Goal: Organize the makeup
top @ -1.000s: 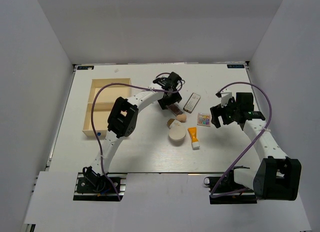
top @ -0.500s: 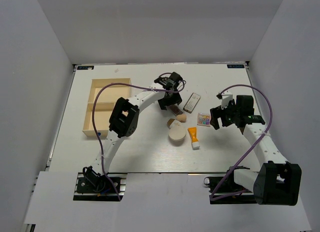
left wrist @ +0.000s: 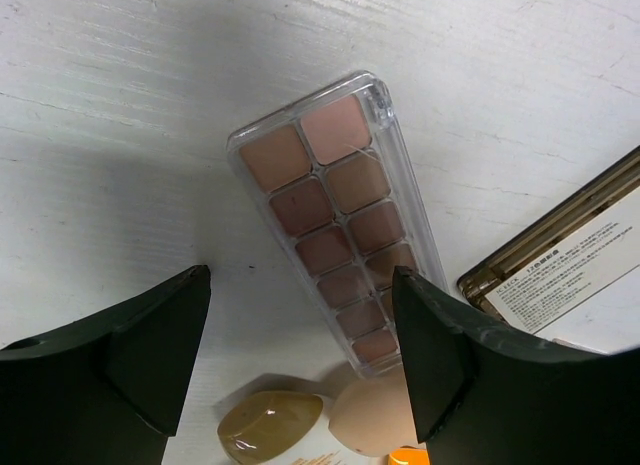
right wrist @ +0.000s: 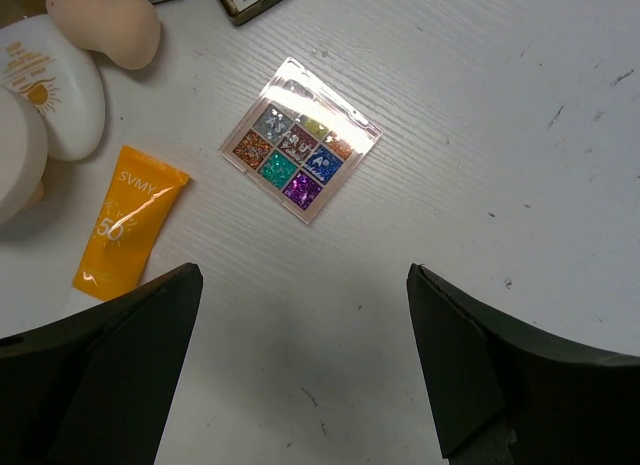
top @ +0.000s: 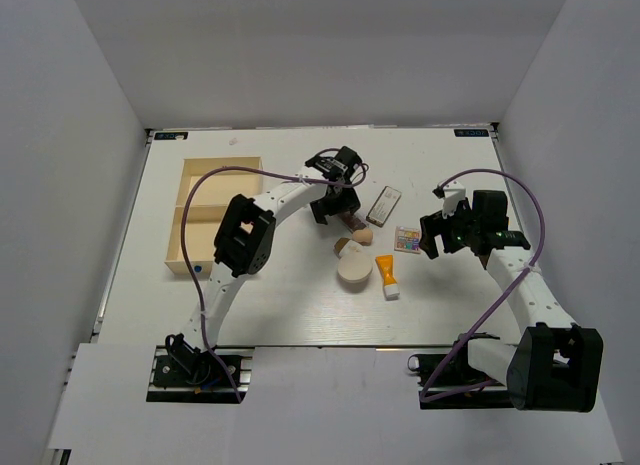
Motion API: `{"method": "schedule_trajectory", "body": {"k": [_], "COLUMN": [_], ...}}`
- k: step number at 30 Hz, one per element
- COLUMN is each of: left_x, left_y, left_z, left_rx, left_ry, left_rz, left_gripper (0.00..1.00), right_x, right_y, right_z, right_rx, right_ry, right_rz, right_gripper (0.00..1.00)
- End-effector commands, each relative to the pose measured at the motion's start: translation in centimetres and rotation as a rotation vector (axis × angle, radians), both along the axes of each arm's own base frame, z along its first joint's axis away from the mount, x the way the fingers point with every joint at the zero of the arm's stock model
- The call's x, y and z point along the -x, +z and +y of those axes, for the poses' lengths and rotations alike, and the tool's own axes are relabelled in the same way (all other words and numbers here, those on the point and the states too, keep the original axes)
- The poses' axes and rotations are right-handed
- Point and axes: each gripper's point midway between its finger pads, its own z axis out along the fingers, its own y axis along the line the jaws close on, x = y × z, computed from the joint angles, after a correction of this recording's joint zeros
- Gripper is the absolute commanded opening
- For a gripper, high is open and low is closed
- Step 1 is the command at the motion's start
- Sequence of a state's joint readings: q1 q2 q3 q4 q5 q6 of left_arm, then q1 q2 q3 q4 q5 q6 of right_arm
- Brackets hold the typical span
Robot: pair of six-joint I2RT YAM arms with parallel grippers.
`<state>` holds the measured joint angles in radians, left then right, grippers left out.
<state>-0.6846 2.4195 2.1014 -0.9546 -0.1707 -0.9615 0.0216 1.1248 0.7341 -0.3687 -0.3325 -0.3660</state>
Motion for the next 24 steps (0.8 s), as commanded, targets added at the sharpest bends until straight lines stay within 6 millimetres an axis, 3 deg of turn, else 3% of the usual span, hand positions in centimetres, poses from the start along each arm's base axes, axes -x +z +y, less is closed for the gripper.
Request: {"method": "schedule_trajectory", "body": {"k": [1, 6, 16, 24], "left_x": [3.8, 3.2, 2.8, 3.6], "left_y": [-6.4, -5.4, -4.9, -6.5], "left_z": [1.6, -0.7, -2.7, -1.7], "left_rx": [-0.045, 0.061, 0.16, 0.109], "left_ry": [0.022, 0.054, 0.111, 0.165], "left_rz": [0.197, 0.202, 0.221, 0.269], "left_gripper": [0.85, 0.87, 0.9, 0.89], "right_x": [-0.4, -0.3, -0.1, -0.2], "right_y": [0.7, 0.3, 0.1, 0.2], "right_z": [0.4, 0.4, 0.5, 0.5], "right_rx": [-0.029, -0.028, -0.031, -0.033], "right_ry": [0.006, 0.007, 0.01, 0.01], "right_rz": [-0.034, -0.026, -0.019, -0.021], "right_gripper": [0.89, 0.89, 0.89, 0.89]}}
